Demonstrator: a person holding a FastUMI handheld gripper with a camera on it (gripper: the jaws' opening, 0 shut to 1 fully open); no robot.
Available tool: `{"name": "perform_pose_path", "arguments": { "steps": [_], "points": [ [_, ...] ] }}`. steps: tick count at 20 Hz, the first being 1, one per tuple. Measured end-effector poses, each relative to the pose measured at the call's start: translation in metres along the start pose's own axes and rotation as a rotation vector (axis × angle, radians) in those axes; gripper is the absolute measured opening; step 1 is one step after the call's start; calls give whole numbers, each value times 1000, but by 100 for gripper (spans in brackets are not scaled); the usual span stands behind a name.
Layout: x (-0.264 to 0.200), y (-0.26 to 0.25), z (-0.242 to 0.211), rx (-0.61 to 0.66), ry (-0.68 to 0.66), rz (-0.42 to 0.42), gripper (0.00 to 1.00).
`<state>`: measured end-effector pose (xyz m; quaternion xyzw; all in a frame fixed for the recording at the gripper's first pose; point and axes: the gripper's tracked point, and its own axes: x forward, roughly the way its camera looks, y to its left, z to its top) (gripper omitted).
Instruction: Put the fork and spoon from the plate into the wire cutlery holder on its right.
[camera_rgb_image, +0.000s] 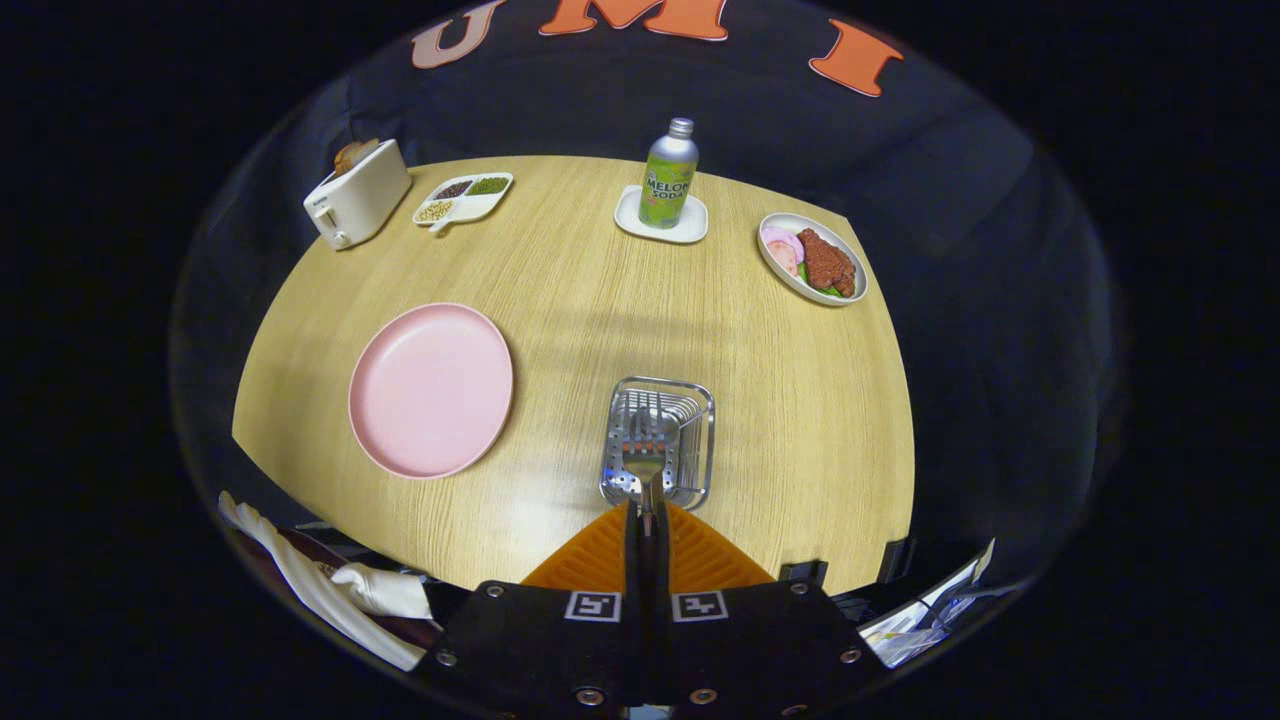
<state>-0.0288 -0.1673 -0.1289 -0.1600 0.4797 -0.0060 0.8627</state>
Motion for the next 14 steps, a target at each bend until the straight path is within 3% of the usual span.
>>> {"name": "perform_pose_path", "arguments": {
  "steps": [6,14],
  "points": [
    [12,-2,3,-12,109,37,4],
    [35,2,6,-90,244,26,4]
  ]
}}
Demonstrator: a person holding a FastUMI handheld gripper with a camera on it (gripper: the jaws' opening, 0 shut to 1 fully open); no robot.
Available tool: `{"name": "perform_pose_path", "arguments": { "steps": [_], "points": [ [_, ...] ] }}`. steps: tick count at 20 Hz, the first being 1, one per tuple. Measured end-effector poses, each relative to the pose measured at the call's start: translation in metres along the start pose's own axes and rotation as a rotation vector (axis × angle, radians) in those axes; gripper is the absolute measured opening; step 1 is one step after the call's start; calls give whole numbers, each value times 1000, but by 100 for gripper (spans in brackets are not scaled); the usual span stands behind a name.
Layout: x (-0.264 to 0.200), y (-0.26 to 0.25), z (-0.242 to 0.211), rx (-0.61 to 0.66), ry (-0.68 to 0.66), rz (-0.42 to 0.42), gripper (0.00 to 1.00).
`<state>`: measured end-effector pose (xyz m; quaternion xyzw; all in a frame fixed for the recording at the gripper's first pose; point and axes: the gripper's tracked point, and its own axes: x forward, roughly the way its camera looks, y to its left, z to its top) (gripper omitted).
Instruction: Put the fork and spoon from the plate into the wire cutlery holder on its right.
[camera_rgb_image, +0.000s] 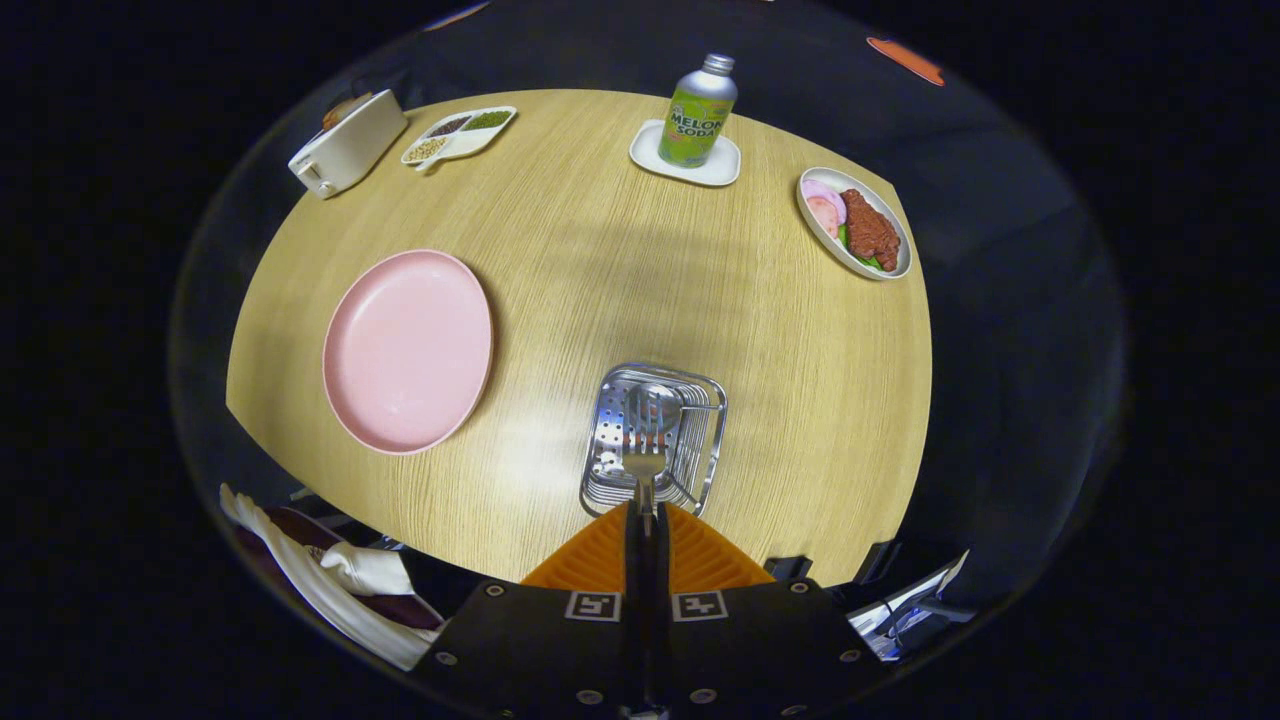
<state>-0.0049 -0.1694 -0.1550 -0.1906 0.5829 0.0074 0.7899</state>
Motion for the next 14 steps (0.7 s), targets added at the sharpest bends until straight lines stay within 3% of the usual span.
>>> {"name": "perform_pose_path", "arguments": {
  "steps": [6,11,13,14],
  "points": [
    [19,0,0,-1,88,2,4],
    [18,3,8,20,36,14,8],
    [9,3,10,27,2,34,22],
    [6,6,11,39,-17,53,44]
  ]
}}
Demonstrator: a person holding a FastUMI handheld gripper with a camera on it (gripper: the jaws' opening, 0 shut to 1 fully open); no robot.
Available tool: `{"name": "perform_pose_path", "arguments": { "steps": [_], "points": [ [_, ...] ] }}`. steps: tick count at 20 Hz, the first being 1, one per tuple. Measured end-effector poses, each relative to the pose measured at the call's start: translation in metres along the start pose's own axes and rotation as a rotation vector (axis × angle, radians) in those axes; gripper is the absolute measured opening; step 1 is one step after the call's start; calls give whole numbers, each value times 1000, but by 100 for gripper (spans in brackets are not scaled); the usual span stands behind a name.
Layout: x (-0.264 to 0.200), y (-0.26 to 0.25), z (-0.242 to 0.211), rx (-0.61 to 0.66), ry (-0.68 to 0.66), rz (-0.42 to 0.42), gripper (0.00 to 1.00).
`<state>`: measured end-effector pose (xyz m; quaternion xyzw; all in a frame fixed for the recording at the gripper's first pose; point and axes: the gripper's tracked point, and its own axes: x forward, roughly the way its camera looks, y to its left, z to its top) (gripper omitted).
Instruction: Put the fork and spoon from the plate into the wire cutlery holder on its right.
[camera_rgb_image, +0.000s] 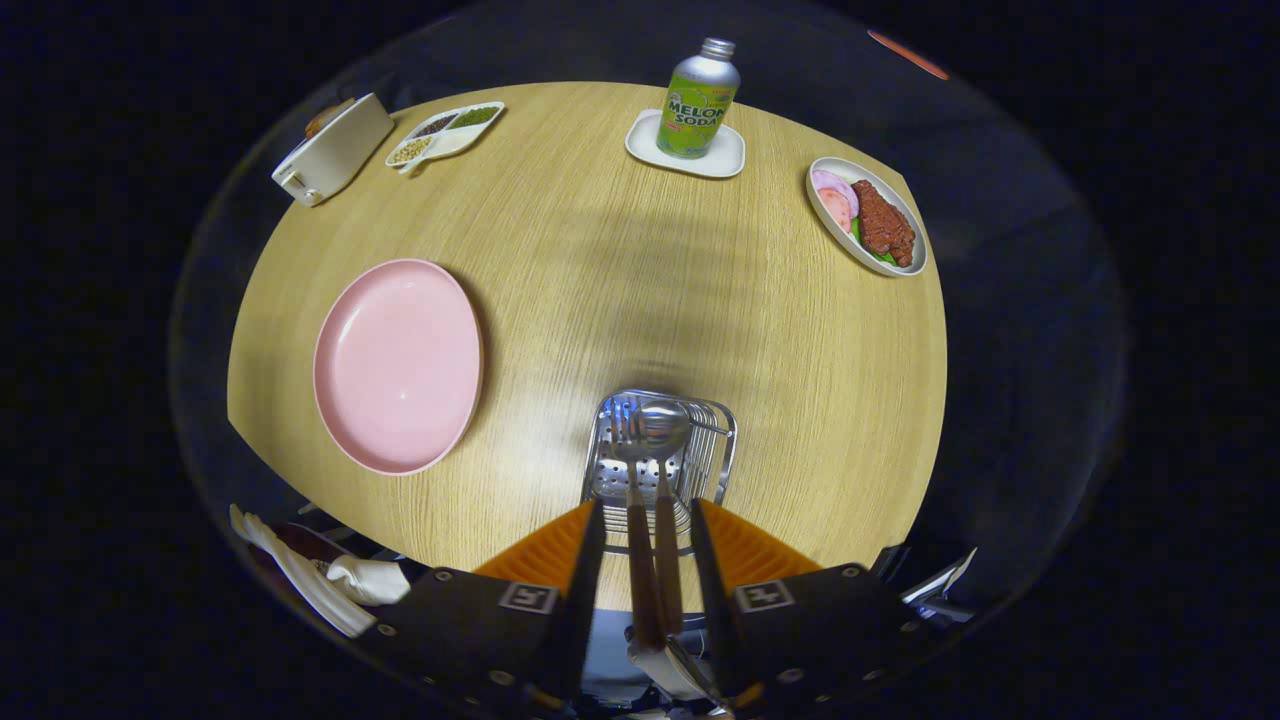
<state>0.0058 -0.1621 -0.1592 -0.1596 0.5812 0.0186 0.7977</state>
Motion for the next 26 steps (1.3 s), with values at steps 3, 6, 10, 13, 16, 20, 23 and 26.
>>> {"name": "perform_pose_path", "arguments": {
  "steps": [3,6,10,13,16,20,23,26],
  "points": [
    [-15,-7,10,16,-84,-29,89],
    [-40,-7,30,46,-201,-45,99],
    [-84,-7,74,104,-426,-70,100],
    [-123,-8,102,126,-589,-95,100],
    [-151,-3,123,147,-715,-96,100],
    [-177,14,144,167,-877,-83,100],
    [-180,32,148,189,-960,-51,100],
    [-179,47,146,188,-979,-24,100]
  ]
}}
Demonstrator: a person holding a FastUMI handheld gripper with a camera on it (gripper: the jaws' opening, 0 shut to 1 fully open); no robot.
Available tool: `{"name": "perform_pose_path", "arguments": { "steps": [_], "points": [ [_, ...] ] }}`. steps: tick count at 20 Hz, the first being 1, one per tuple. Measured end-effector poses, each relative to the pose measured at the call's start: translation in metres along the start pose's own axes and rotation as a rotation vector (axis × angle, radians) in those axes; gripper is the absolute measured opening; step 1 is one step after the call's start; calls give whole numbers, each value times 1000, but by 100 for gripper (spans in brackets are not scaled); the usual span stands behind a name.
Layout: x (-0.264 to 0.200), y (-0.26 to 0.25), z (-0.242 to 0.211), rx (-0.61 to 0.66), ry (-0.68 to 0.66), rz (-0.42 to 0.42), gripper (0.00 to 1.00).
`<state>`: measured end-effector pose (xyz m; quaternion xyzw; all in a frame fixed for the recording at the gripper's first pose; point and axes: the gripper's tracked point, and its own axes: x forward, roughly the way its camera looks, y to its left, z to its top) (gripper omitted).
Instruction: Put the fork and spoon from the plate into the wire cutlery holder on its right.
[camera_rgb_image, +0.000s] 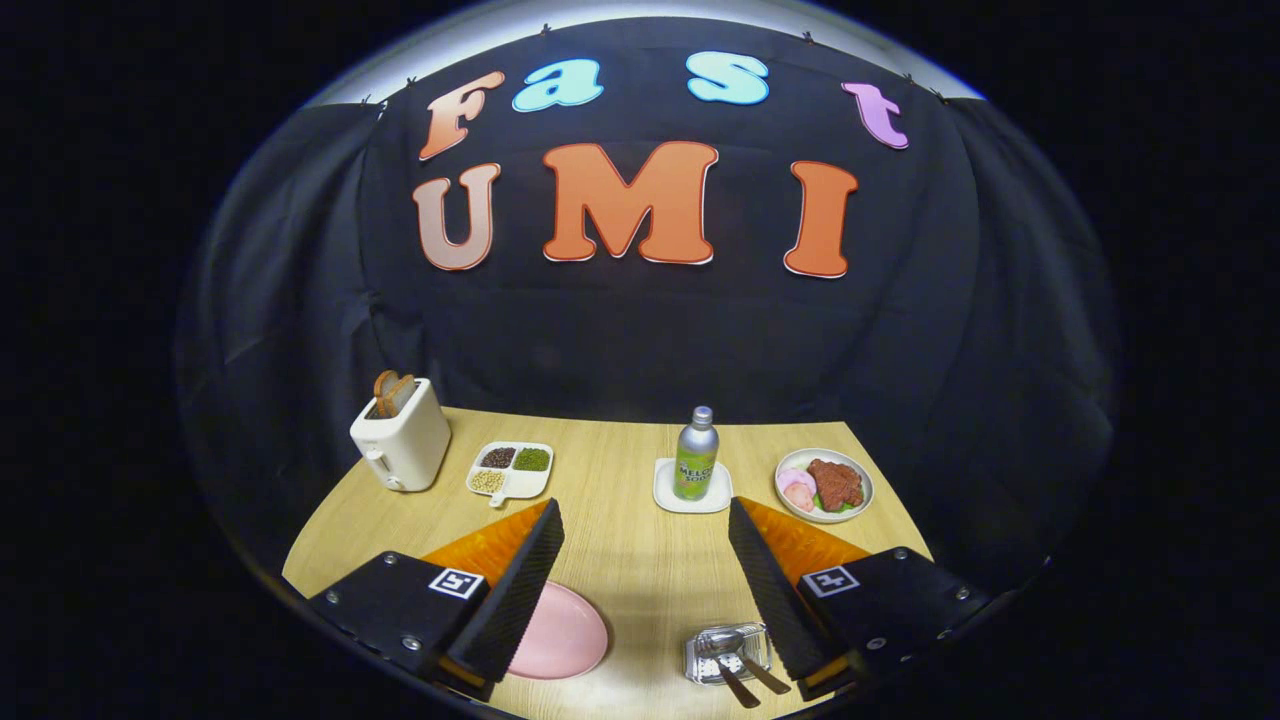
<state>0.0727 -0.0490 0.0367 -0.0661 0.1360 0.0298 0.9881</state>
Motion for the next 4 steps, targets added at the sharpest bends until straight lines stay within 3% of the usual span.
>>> {"name": "perform_pose_path", "arguments": {
  "steps": [4],
  "points": [
    [2,3,14,30,-59,-12,99]
  ]
}}
